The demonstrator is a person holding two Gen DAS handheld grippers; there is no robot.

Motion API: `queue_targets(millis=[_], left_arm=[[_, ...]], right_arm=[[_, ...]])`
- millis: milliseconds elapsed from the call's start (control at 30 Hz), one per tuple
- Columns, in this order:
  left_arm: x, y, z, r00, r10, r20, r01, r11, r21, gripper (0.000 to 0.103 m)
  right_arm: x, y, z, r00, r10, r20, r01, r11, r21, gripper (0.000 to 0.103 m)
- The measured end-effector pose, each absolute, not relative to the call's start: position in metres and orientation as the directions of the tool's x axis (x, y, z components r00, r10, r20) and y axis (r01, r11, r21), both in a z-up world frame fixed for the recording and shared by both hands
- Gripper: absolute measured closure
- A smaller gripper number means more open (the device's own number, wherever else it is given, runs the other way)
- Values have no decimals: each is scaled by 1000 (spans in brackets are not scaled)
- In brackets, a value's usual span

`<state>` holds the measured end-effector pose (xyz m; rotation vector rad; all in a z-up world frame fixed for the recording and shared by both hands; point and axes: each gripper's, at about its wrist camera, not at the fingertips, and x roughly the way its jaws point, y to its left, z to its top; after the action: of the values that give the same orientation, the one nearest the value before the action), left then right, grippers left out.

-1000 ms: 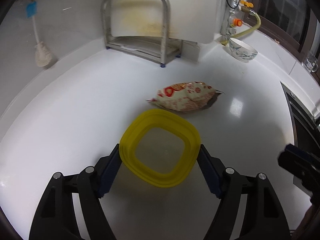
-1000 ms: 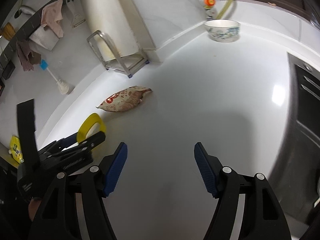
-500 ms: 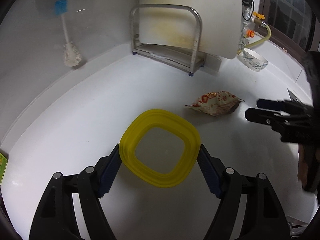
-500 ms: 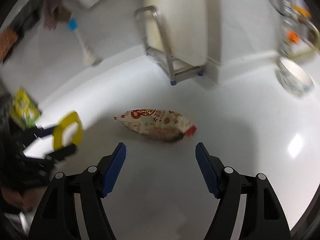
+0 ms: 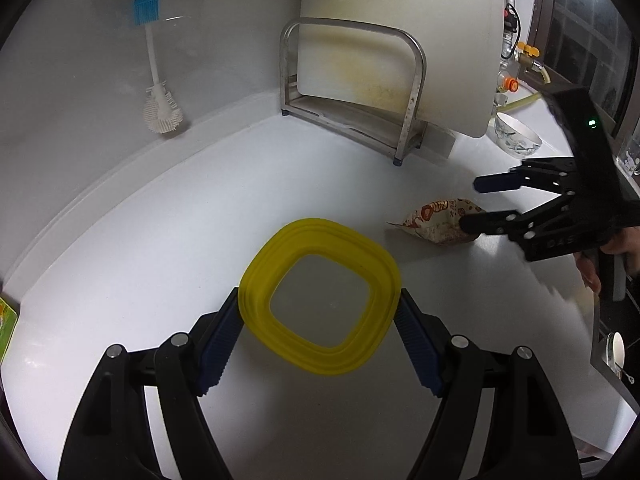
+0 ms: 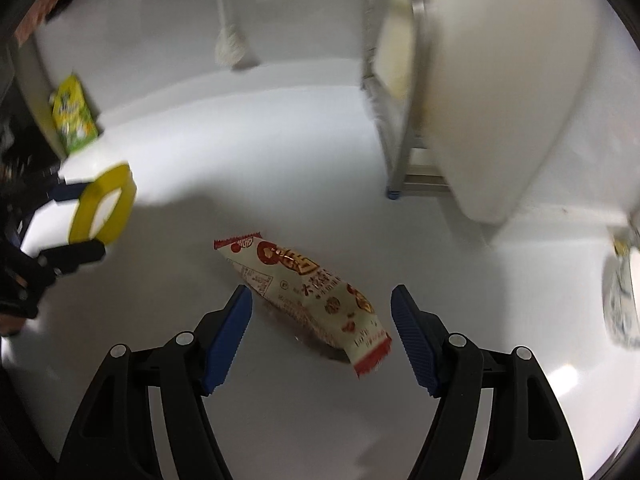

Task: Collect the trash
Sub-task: 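Grasp the red-and-white snack wrapper with the right tool while the left tool holds the yellow container, then carry the yellow container and snack wrapper over the grey basket with both tools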

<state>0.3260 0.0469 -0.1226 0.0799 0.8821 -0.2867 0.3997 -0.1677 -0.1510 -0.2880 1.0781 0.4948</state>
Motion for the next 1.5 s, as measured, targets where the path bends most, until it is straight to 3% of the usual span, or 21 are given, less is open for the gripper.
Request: queue_targets(millis=[433, 700, 1133, 1500], left_arm=[[322, 52, -120, 597, -221, -771, 270, 961, -67, 30], [314, 56, -116, 601, -224, -767, 267, 961, -71, 30], [289, 57, -103, 606, -249, -756, 291, 953, -80, 30], [240, 58, -92, 601, -264, -754, 311, 947, -83, 30]], right_arm=[[405, -152, -181, 317, 180, -931, -542, 840, -22, 35], [392, -152, -171, 361, 165, -918, -464, 886, -23, 70], [342, -146, -153, 453, 128, -882, -239, 971, 18, 72], [239, -157, -128, 513, 111, -851, -31, 993, 112, 72]])
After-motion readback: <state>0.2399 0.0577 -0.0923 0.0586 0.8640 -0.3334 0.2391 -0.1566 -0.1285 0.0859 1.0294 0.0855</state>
